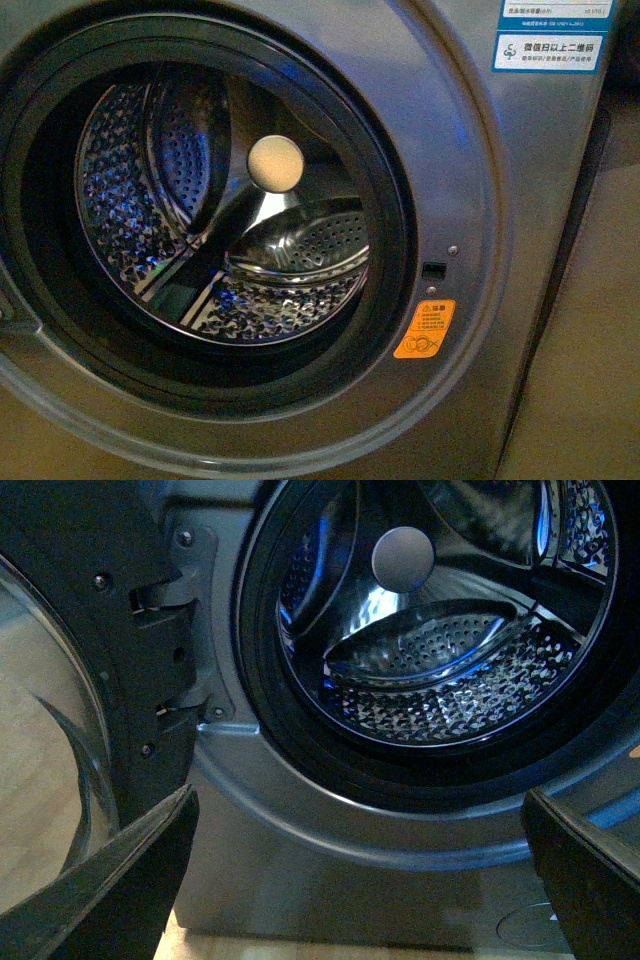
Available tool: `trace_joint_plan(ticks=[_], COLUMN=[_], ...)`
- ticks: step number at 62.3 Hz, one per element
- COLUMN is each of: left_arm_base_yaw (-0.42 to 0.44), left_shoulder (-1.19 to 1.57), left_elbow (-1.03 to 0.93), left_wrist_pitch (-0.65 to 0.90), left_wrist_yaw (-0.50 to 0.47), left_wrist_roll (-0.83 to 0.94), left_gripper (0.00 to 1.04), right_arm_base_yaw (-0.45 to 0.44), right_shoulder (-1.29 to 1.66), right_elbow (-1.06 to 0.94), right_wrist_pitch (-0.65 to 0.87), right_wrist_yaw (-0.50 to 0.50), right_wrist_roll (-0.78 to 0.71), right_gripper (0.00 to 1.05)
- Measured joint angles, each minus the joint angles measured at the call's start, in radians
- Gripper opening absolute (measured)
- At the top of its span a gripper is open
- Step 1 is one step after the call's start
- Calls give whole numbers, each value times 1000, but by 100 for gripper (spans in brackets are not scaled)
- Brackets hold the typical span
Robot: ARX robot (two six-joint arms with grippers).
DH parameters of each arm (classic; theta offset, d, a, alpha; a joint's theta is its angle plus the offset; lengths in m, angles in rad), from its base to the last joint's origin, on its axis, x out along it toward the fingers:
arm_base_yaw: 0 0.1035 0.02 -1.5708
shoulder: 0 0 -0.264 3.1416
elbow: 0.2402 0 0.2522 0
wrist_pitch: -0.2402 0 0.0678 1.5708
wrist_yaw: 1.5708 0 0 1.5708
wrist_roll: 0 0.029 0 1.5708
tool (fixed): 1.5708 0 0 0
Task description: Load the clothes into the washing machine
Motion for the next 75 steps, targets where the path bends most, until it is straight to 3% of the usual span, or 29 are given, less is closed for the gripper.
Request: trace_joint_plan(ticks=[34, 36, 41, 46, 68, 75], left_arm_base_yaw=[0, 0, 0, 0, 0, 0], left_shoulder=[0, 0, 0, 0, 0, 0], left_elbow=[0, 0, 0, 0, 0, 0], left_wrist_pitch=[0, 0, 0, 0, 0, 0], left_wrist_yaw=[0, 0, 0, 0, 0, 0], left_wrist_roll=[0, 0, 0, 0, 0, 0], left_gripper=[98, 98, 98, 98, 98, 98], right_arm_base_yaw=[-1, -24, -165, -284, -722, -848], right_shoulder=[0, 8, 84, 197, 722, 888], right_elbow=[0, -2, -2, 0, 165, 301], right_wrist_pitch=[1, 31, 200, 324, 816, 777], right_wrist_yaw=[-8, -87, -405, -578, -869, -884], right_wrist_roll=[0, 12, 56, 100, 272, 229], right_gripper=[97, 97, 97, 97, 97, 97])
